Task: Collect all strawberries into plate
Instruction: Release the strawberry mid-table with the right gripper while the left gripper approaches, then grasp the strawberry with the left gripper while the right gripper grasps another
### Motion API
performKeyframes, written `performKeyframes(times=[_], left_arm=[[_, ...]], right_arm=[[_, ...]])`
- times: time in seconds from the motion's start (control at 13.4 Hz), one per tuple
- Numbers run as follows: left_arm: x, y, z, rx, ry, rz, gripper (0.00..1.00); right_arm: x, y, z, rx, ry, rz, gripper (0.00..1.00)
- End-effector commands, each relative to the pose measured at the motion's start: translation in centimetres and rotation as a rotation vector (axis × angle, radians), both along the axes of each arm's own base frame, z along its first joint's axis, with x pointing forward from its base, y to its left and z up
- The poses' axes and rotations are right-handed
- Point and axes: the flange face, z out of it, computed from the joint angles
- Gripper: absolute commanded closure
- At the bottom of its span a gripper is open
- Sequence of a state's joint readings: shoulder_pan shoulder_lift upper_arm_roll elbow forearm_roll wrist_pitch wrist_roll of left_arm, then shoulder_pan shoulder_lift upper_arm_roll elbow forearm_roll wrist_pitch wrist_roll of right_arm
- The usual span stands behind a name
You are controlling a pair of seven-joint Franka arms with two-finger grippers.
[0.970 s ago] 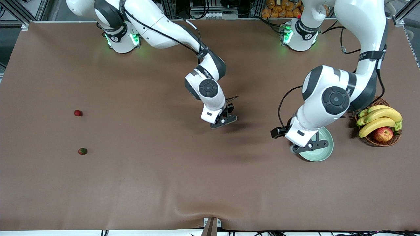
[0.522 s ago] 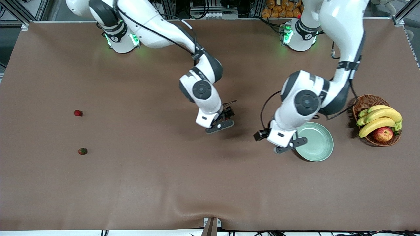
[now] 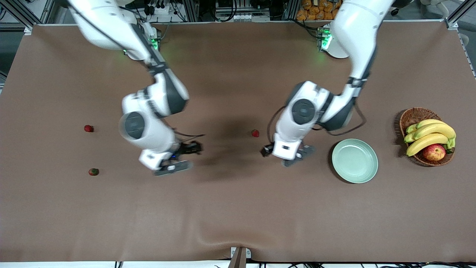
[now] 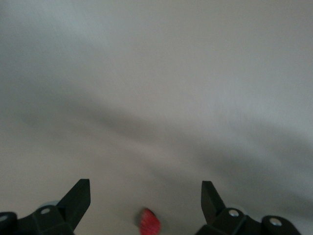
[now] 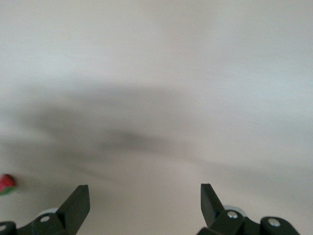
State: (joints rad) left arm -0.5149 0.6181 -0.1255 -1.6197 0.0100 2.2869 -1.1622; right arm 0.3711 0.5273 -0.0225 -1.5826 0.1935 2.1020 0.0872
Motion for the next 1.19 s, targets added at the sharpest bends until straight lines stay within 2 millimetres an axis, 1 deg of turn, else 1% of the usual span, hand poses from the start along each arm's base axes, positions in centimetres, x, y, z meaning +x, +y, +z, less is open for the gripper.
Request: performKeyframes(times=[0.0,0.07,0.15,0.22,0.37,0.45,0.52,0.6,0.67,0.75,0.82,0.9,1.04,1.12], left_arm=[[-1.9,-2.7,-2.9,0.056,-0.033,0.041,0.0],[-2.5,-3.5,-3.6,0.072,-0.038,0.067,0.0],[-3.3,-4.1,-4.5,0.083,-0.031,0.093,0.0],[-4.2,-4.8,-4.9,0.09,-0.025,0.096,0.0],[-5.1,-4.9,-5.9,0.103,-0.008,0.105,0.11],[-5.9,-5.6,-6.0,0.104,-0.005,0.104,0.14],[-6.4,-6.1,-6.7,0.11,0.001,0.109,0.14],[-6.9,-6.5,-7.3,0.112,0.006,0.107,0.14],[-7.6,-7.2,-7.4,0.108,0.005,0.1,0.16],[-8.0,-7.2,-7.8,0.115,0.011,0.107,0.19],[-8.3,-6.8,-8.3,0.126,0.019,0.104,0.24],[-8.3,-6.7,-8.5,0.129,0.023,0.104,0.25],[-8.5,-6.6,-8.7,0.132,0.026,0.102,0.26],[-8.6,-6.7,-8.8,0.133,0.028,0.103,0.3]], right_arm=[[0.2,-8.8,1.6,-0.043,0.042,-0.054,0.0],[0.3,-11.4,1.8,-0.058,0.043,-0.08,0.0],[0.3,-13.8,1.5,-0.097,0.045,-0.091,0.0],[0.7,-16.5,1.2,-0.13,0.044,-0.111,0.0],[1.4,-21.1,0.7,-0.141,0.039,-0.172,0.0],[1.9,-22.9,0.4,-0.151,0.025,-0.188,0.0],[2.5,-24.5,0.0,-0.164,0.001,-0.197,0.0],[2.8,-25.6,-1.3,-0.178,-0.003,-0.203,0.0],[3.0,-27.0,-2.7,-0.181,-0.001,-0.219,0.0],[3.1,-28.1,-3.7,-0.181,0.002,-0.234,0.0],[3.1,-29.8,-4.9,-0.182,0.014,-0.234,0.0],[3.3,-31.9,-5.8,-0.179,0.01,-0.203,0.0],[3.7,-36.5,-8.9,-0.166,-0.003,-0.131,0.0],[3.5,-38.6,-10.1,-0.158,-0.013,-0.107,0.0]])
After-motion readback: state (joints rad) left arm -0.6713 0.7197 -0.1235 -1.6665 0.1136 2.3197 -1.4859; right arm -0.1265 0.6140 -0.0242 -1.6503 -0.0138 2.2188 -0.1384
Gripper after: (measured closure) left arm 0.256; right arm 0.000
